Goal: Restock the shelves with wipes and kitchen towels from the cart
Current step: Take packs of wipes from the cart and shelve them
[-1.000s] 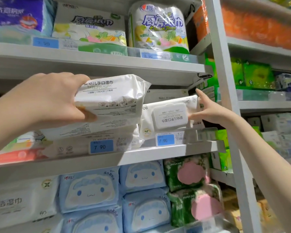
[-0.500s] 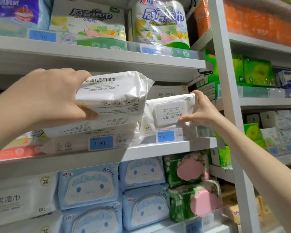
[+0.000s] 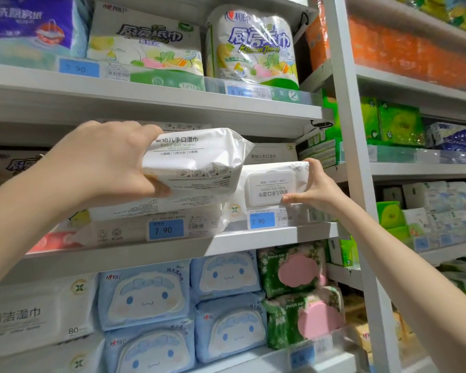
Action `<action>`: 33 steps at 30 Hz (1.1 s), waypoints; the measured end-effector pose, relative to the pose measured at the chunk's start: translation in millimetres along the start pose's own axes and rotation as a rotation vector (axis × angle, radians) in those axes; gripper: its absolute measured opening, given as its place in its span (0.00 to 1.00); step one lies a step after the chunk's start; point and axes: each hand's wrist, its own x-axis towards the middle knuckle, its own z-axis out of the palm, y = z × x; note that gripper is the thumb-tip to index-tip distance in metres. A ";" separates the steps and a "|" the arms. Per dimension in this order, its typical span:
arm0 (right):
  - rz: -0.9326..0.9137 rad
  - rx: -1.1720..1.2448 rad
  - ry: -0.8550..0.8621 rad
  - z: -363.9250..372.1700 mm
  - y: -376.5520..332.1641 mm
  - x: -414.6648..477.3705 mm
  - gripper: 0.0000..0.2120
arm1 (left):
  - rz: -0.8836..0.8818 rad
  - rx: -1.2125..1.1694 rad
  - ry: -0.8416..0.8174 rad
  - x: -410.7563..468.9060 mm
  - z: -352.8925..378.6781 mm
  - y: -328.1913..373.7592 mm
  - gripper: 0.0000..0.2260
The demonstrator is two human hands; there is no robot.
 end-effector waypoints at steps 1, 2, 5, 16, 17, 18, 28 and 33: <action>0.013 -0.002 -0.010 -0.2 0.0 -0.5 0.49 | 0.001 -0.009 -0.004 -0.1 -1.1 0.2 0.35; 0.029 -0.015 -0.023 -0.8 -0.4 -0.6 0.49 | 0.000 -0.018 -0.010 -0.3 -2.0 0.1 0.35; 0.047 -0.057 -0.025 -2.7 -4.4 -2.1 0.49 | -0.012 -0.020 -0.037 -0.9 -4.7 2.3 0.36; -0.102 0.003 0.043 2.0 7.2 4.3 0.45 | -0.018 -0.036 -0.009 2.8 0.7 -0.9 0.37; -0.096 0.016 0.031 1.5 8.5 4.9 0.45 | -0.014 -0.048 0.011 3.1 2.2 -2.1 0.37; -0.091 0.027 0.011 1.2 9.8 5.7 0.45 | -0.013 -0.060 0.027 3.2 3.5 -3.1 0.37; -0.082 0.056 -0.009 2.0 16.7 5.7 0.43 | -0.010 -0.072 0.049 2.4 5.5 -4.5 0.37; -0.069 0.043 -0.159 -13.3 24.7 10.4 0.40 | 0.008 -0.052 0.072 -0.4 7.5 -3.8 0.36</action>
